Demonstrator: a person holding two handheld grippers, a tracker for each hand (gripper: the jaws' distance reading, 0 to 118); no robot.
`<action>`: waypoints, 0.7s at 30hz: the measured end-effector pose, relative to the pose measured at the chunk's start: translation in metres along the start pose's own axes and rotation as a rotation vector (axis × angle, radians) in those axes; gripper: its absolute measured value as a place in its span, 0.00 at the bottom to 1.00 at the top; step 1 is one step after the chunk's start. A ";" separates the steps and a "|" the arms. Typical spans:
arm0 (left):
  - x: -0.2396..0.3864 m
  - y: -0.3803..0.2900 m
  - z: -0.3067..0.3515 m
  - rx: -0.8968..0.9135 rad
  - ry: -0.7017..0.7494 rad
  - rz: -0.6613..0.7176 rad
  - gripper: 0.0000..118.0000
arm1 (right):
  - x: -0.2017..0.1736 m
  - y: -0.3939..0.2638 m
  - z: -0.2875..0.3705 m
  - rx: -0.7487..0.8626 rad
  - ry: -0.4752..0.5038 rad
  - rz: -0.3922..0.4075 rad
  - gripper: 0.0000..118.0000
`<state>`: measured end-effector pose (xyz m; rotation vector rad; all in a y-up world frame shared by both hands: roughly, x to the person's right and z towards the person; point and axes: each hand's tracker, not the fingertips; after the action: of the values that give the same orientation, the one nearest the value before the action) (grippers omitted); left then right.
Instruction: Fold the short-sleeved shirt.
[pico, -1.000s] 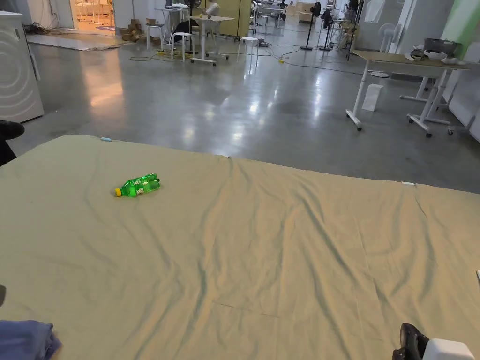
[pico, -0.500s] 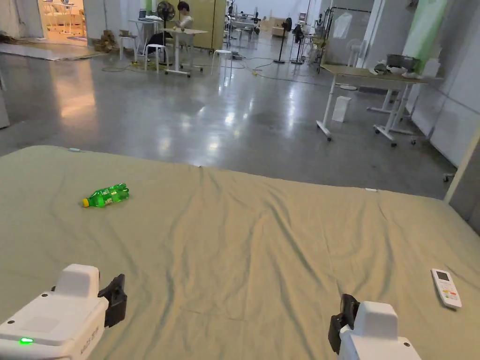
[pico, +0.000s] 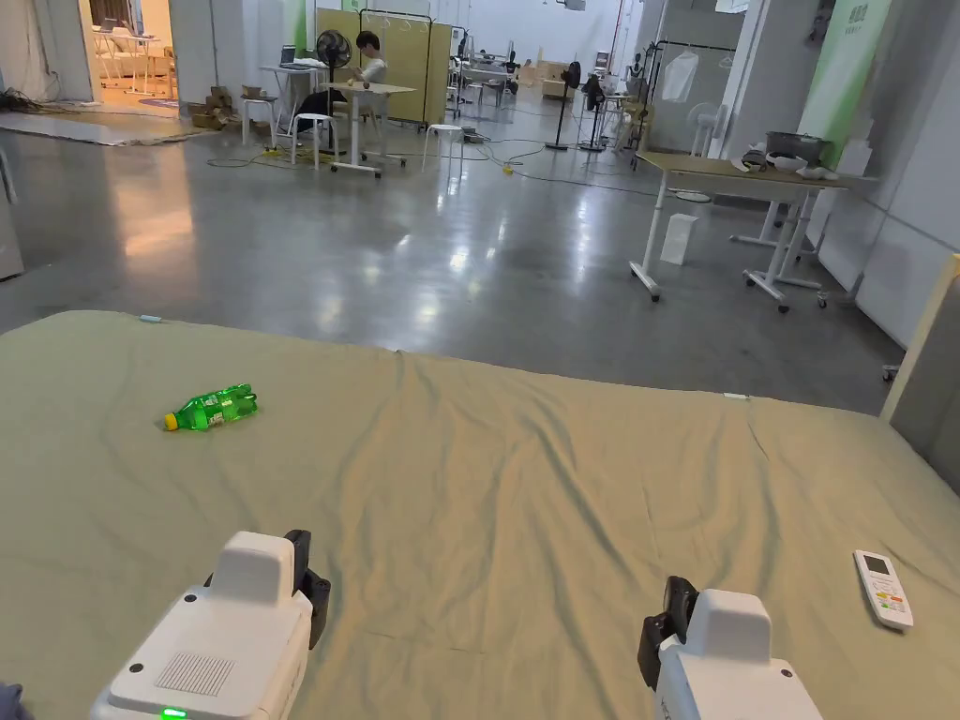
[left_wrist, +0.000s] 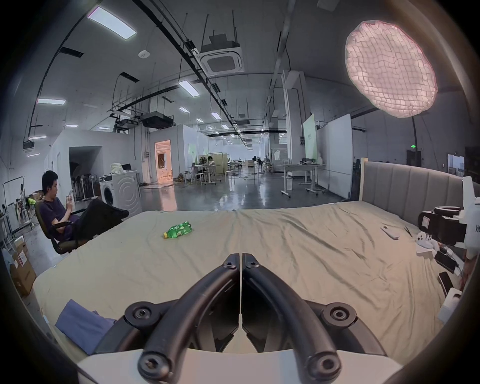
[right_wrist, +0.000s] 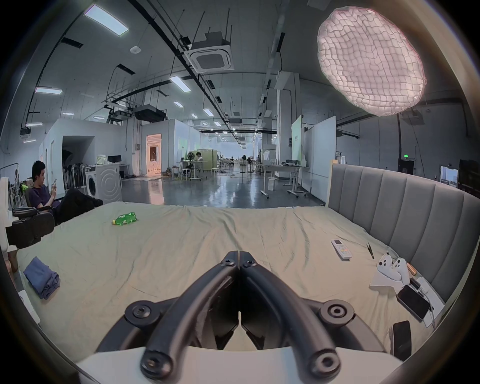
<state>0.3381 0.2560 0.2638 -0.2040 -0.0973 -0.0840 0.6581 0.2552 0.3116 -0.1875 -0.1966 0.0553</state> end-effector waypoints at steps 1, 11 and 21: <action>0.001 0.002 0.001 0.008 0.004 -0.004 0.01 | 0.000 0.000 0.000 0.002 -0.001 -0.001 0.00; -0.001 0.005 -0.007 0.006 0.014 0.028 0.01 | 0.005 -0.006 0.003 -0.009 -0.019 -0.012 0.00; 0.001 0.003 -0.007 -0.001 0.019 0.036 0.01 | 0.000 -0.006 0.007 -0.012 -0.011 -0.002 0.00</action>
<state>0.3403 0.2571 0.2569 -0.2061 -0.0745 -0.0501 0.6568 0.2511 0.3198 -0.1985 -0.2077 0.0529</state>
